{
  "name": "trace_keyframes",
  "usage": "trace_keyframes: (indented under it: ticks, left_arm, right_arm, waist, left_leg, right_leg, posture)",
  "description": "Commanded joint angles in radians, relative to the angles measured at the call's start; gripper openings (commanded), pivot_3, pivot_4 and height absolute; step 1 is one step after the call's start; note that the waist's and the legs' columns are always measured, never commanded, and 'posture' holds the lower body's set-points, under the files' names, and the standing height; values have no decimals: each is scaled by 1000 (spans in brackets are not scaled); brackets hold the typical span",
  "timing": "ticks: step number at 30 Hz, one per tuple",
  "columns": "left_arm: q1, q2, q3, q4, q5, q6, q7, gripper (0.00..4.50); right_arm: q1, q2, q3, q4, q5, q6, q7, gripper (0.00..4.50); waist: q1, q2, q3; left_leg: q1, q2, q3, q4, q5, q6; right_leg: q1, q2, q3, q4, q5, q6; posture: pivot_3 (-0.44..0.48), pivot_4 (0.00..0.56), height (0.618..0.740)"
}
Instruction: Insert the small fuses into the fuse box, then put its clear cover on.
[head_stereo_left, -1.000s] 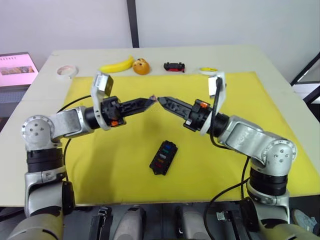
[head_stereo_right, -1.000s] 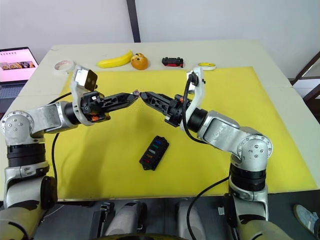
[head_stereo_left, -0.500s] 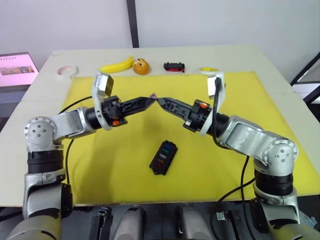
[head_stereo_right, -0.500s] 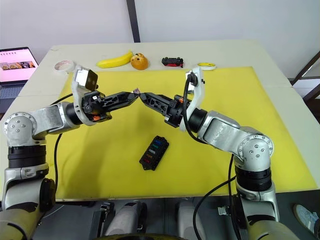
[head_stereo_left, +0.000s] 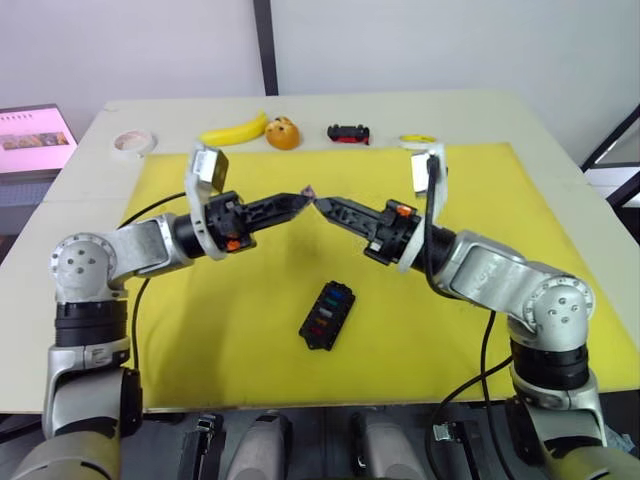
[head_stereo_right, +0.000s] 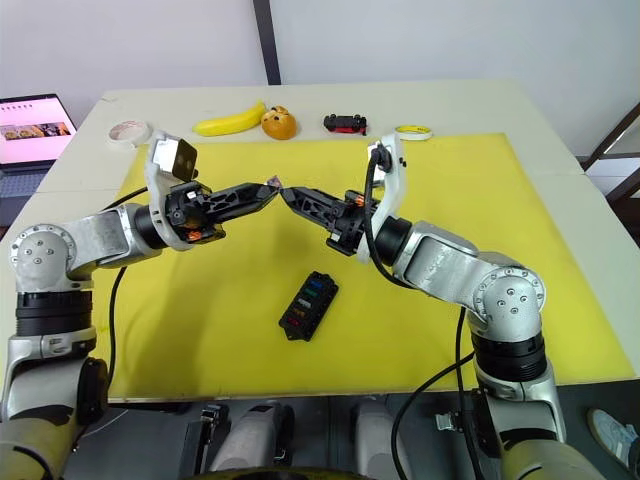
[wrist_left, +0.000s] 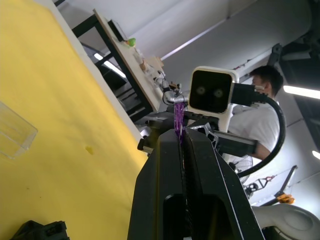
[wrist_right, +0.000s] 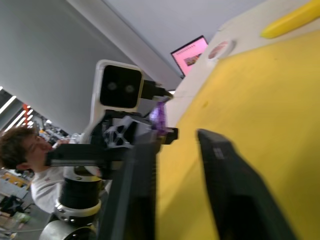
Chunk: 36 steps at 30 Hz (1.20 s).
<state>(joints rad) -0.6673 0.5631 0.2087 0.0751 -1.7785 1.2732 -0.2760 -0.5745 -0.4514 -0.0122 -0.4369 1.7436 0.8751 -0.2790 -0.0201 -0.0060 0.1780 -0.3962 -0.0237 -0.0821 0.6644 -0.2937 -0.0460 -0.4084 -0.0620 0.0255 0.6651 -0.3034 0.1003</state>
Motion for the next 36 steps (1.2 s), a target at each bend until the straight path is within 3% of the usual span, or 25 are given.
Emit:
trace_keyframes:
  ticks: [1,36]
  left_arm:
    - [-7,10,1,-25,-22,-9,-14,0]
    - [-24,4,-16,-21,-34,-20,-11,0]
  right_arm:
    - [-24,-8,-9,-23,16,-26,2,517]
    - [-44,-17,9,-15,24,-28,21,517]
  waist:
    - [0,0,0]
    - [0,0,0]
  left_leg:
    - [0,0,0,0,0,0]
    - [0,0,0,0,0,0]
  right_leg:
    - [0,0,0,0,0,0]
    - [0,0,0,0,0,0]
  posture:
    - [0,150,740]
    - [0,150,740]
